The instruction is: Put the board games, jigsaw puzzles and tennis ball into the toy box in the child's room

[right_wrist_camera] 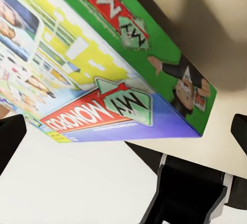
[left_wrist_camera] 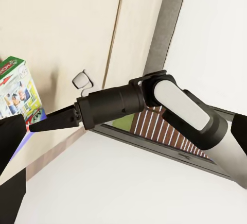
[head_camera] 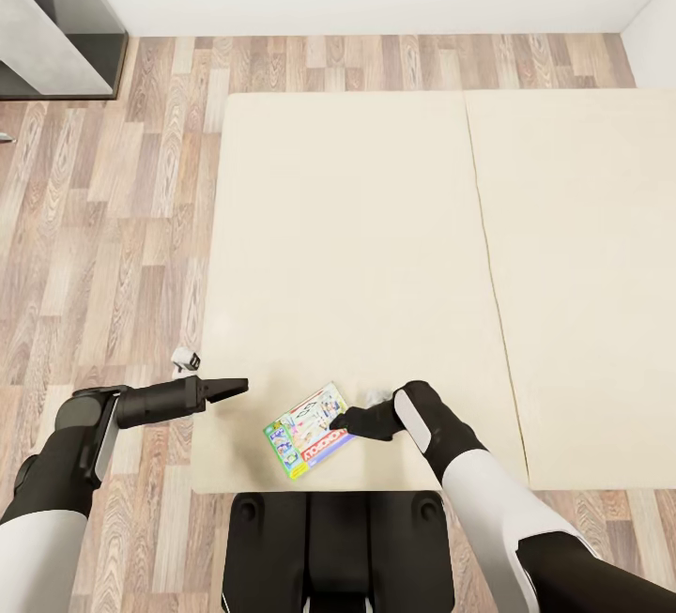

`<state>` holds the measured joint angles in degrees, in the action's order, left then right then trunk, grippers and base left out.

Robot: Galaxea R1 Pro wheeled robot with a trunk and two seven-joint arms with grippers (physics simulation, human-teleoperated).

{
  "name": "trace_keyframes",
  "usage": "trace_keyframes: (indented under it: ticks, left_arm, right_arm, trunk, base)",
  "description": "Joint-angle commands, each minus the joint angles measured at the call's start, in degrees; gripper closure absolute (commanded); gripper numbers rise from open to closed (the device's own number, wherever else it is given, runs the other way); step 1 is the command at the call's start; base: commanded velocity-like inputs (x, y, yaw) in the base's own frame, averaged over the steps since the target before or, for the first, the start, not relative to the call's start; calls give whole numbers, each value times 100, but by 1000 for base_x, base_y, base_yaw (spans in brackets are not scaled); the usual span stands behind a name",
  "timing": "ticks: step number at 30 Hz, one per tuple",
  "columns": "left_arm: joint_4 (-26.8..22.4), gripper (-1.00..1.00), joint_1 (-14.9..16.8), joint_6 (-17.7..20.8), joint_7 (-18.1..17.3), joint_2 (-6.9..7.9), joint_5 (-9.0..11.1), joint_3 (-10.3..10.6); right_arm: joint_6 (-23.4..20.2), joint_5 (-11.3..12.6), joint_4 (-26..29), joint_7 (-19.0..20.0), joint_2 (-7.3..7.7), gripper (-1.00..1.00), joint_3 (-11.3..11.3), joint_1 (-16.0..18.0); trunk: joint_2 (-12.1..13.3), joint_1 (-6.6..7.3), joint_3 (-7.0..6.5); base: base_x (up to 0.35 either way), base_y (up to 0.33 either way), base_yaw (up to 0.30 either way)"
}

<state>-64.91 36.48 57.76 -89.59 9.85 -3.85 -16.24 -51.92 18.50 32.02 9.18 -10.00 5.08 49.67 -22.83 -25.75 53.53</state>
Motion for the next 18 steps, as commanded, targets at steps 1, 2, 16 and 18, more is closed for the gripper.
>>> trace_keyframes:
  ticks: [1,2,16,18]
  left_arm:
    - [-4,-100,1,60,-41,-1,-40,-5]
    - [-4,-100,0,60,-41,1,-39,-5]
    - [-4,-100,-1,60,-41,0,-37,-4]
    - [-4,-100,-1,60,-41,-1,-36,-5]
  right_arm:
    - [-19,-44,5,45,0,-100,1,1]
    - [-19,-39,5,61,0,-100,1,0]
    - [55,-63,15,831,0,-100,1,1]
    - [68,-69,20,861,0,-100,1,2]
  trunk:
    - [-9,-3,6]
    - [-9,-3,6]
    - [-9,-3,6]
    - [-9,-3,6]
  base:
    - [0,0,0]
    - [0,0,0]
    - [0,0,0]
    - [0,0,0]
